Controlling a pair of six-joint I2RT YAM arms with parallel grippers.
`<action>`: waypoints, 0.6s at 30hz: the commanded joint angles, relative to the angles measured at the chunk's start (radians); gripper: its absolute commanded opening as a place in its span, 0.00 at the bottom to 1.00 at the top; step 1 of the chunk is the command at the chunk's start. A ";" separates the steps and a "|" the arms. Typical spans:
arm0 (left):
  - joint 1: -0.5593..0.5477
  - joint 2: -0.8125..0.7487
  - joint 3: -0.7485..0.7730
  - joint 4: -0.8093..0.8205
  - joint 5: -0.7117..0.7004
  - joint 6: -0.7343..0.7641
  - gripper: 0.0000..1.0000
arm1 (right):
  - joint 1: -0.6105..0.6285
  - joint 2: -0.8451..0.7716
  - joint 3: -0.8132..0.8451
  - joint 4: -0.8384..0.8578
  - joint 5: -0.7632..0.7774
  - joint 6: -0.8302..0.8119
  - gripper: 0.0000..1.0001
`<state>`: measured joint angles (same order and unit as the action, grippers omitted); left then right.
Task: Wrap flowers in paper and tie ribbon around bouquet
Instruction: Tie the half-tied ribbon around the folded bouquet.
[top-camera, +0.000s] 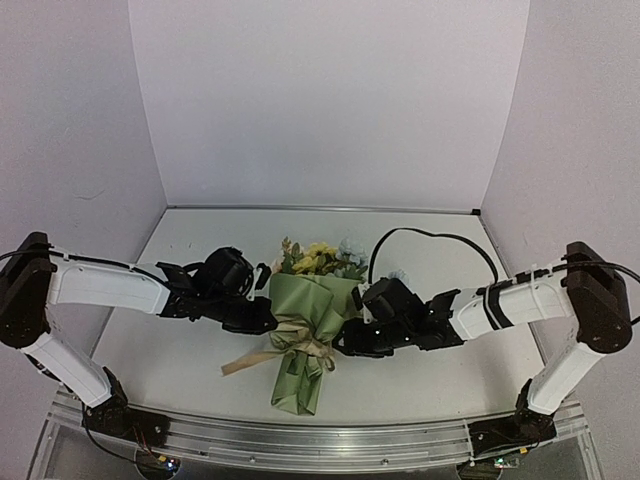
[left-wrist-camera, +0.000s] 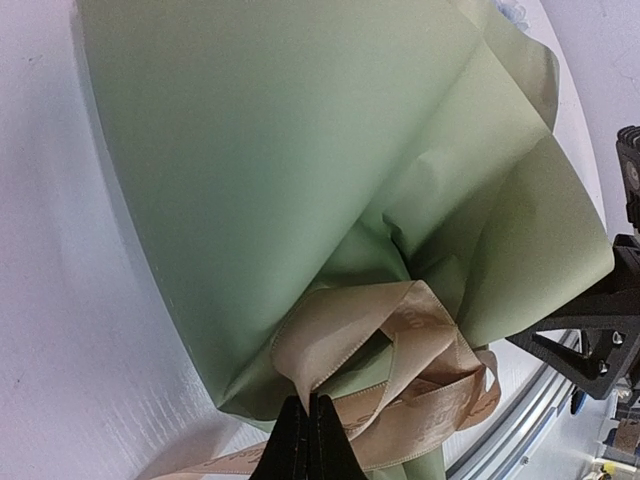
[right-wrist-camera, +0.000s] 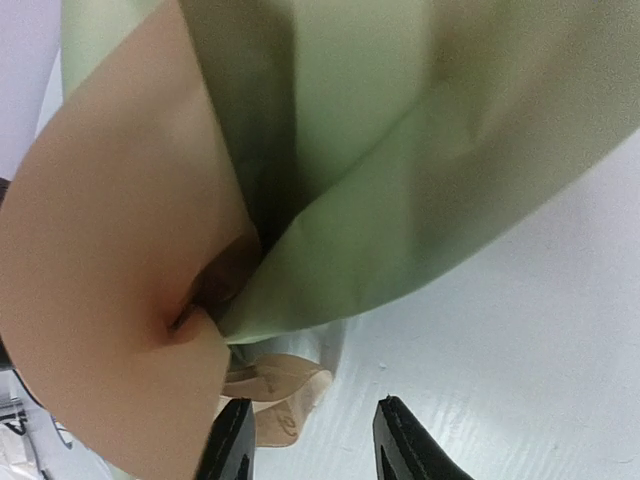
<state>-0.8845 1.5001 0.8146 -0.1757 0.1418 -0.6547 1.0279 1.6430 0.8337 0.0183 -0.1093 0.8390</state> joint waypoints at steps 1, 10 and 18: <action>0.004 0.015 0.036 0.009 0.020 0.008 0.00 | 0.002 0.047 0.015 0.142 -0.063 0.050 0.43; 0.004 0.000 0.029 0.011 0.022 0.002 0.01 | 0.002 0.086 0.021 0.150 -0.049 0.072 0.35; 0.004 0.000 0.027 0.016 0.026 -0.001 0.02 | 0.027 0.056 0.005 0.149 -0.073 0.046 0.30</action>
<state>-0.8845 1.5131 0.8158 -0.1757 0.1580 -0.6552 1.0346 1.7335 0.8360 0.1413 -0.1663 0.9030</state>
